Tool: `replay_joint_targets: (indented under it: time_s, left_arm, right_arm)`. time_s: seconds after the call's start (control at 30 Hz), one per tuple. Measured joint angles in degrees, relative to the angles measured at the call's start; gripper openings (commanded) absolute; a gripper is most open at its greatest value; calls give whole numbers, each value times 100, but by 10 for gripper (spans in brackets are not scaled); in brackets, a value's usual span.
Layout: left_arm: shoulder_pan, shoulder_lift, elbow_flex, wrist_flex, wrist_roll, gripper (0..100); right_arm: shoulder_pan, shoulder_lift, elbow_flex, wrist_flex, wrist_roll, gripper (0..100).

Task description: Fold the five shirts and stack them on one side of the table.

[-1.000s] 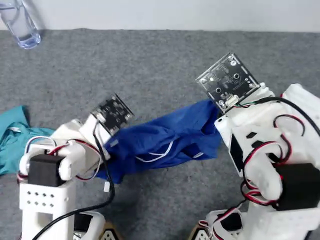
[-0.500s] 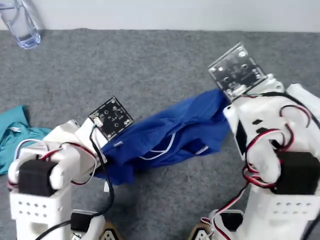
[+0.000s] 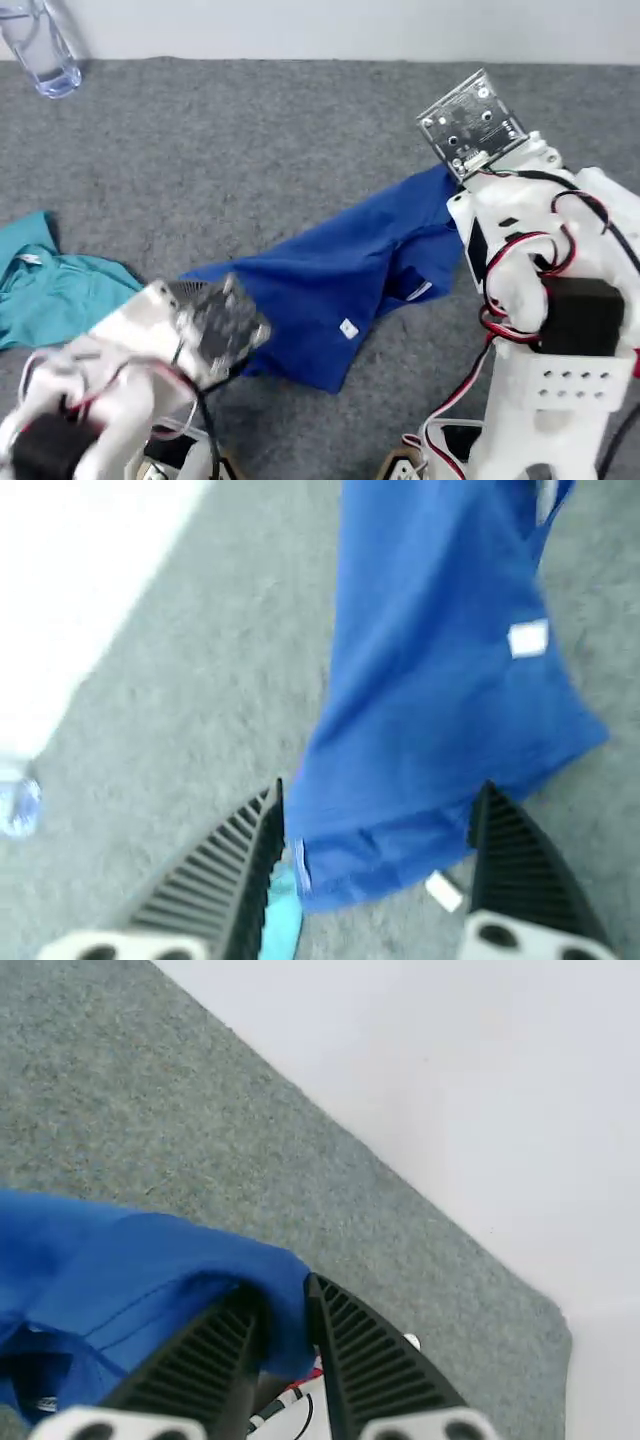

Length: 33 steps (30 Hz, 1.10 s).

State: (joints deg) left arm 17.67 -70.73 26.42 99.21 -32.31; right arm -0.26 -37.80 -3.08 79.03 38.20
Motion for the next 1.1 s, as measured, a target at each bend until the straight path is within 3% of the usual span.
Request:
replay_joint_targets:
  time_s: [0.23, 0.43, 0.7, 0.9, 1.1]
  left_arm:
    - [589, 220, 1029, -9, 545, 282]
    - [1029, 1266, 1688, -791, 1037, 218]
    - [2022, 1996, 2787, -2163, 2031, 217]
    - [2101, 2022, 3710, -3156, 2224, 214]
    - [1776, 2031, 4026, -3516, 2242, 213]
  right_arm:
    - [-9, -246, 0, 0, 9, 9]
    - [-9, -316, 0, 70, 9, 9]
    - [-9, -334, 0, 299, 9, 9]
    - [26, -369, 0, 343, 9, 9]
    - [26, -369, 0, 352, 9, 9]
